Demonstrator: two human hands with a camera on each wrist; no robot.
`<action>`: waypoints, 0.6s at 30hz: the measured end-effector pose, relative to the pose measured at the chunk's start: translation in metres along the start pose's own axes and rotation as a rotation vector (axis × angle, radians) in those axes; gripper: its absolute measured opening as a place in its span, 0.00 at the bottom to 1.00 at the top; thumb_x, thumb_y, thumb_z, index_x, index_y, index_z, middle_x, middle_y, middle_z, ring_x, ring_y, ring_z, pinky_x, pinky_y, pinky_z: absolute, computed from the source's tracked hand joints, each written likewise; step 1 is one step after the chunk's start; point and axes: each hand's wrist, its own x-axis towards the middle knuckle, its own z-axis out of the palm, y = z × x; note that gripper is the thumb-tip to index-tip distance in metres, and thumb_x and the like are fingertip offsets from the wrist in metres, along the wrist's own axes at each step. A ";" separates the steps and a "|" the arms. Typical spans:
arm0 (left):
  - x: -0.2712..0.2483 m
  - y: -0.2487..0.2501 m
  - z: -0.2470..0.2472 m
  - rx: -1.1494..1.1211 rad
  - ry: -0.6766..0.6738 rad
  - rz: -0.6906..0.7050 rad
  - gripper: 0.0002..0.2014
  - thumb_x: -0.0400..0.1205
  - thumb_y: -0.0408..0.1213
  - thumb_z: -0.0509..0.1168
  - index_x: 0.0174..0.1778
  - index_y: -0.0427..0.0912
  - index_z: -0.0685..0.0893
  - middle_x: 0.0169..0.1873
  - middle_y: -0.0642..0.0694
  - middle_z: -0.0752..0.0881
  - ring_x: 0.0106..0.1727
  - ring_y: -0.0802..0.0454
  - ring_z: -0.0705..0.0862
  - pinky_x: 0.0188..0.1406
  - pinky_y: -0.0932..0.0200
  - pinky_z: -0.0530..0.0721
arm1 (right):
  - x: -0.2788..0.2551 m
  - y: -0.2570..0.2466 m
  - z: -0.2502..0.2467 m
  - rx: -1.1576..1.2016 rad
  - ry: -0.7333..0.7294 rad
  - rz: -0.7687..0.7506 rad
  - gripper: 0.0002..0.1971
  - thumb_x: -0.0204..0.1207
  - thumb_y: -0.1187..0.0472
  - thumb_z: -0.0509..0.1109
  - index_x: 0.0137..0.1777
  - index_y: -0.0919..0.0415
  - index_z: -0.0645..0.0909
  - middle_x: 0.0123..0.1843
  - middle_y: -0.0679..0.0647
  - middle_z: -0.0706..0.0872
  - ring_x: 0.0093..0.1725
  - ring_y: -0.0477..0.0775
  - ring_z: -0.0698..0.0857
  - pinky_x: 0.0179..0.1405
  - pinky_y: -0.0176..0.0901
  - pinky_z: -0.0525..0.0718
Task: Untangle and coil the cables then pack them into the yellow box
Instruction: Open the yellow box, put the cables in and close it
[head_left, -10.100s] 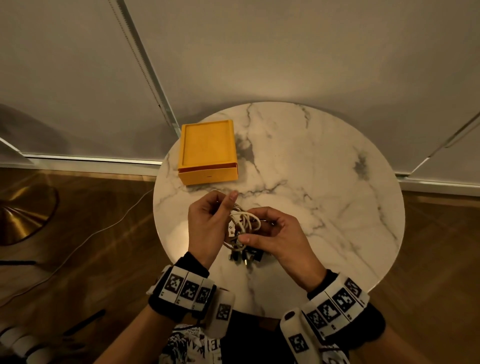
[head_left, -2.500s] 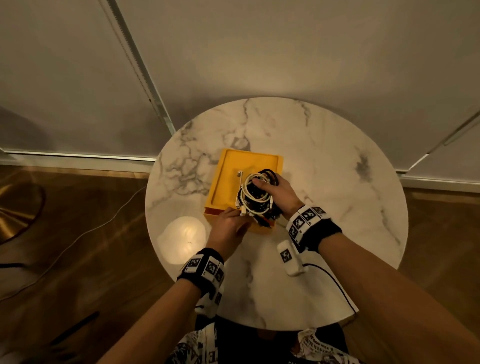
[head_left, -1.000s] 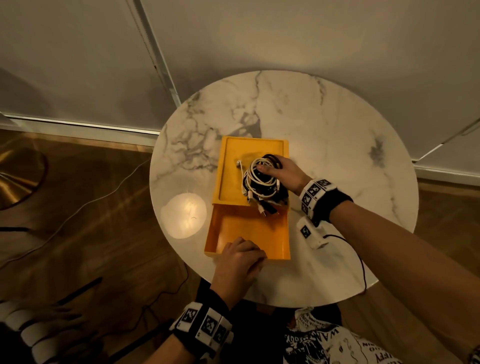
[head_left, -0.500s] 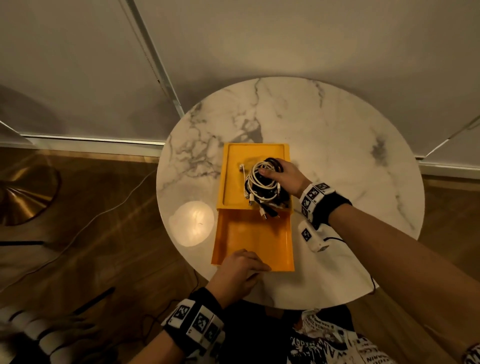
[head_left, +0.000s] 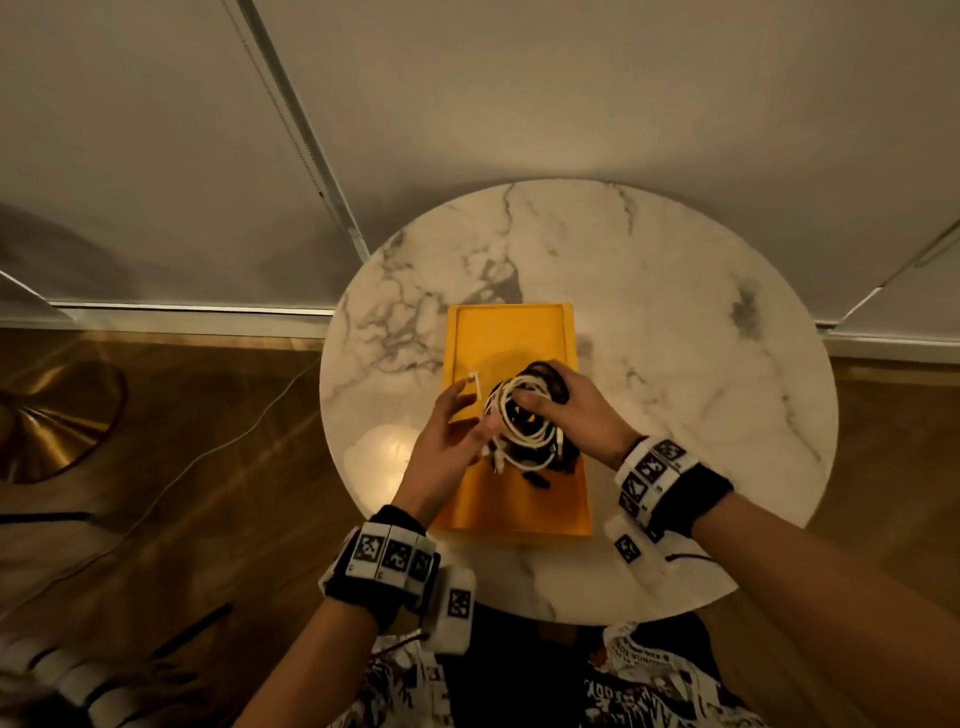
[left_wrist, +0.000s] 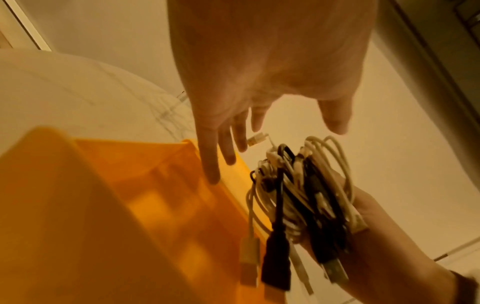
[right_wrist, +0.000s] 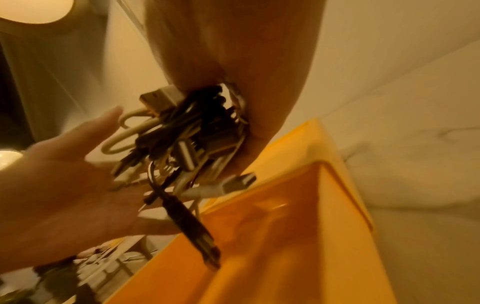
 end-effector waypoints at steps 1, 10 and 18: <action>-0.002 0.002 0.002 -0.020 -0.058 0.004 0.26 0.77 0.50 0.69 0.71 0.62 0.71 0.64 0.59 0.79 0.59 0.66 0.84 0.51 0.59 0.86 | -0.007 0.000 0.003 -0.001 -0.025 0.005 0.18 0.77 0.52 0.72 0.62 0.59 0.78 0.55 0.50 0.86 0.53 0.42 0.85 0.47 0.27 0.80; -0.012 -0.036 -0.002 0.040 -0.250 -0.095 0.37 0.69 0.40 0.81 0.73 0.57 0.72 0.67 0.55 0.81 0.66 0.53 0.82 0.62 0.52 0.84 | -0.031 0.028 0.023 -0.115 -0.178 0.094 0.23 0.73 0.47 0.75 0.63 0.53 0.73 0.56 0.49 0.85 0.55 0.47 0.86 0.55 0.45 0.85; -0.010 -0.067 0.001 0.205 -0.211 -0.193 0.26 0.77 0.34 0.74 0.69 0.52 0.74 0.63 0.48 0.84 0.60 0.54 0.85 0.58 0.55 0.86 | -0.038 0.033 0.019 -0.482 -0.250 0.113 0.30 0.74 0.39 0.70 0.70 0.55 0.74 0.66 0.53 0.83 0.62 0.52 0.83 0.63 0.52 0.82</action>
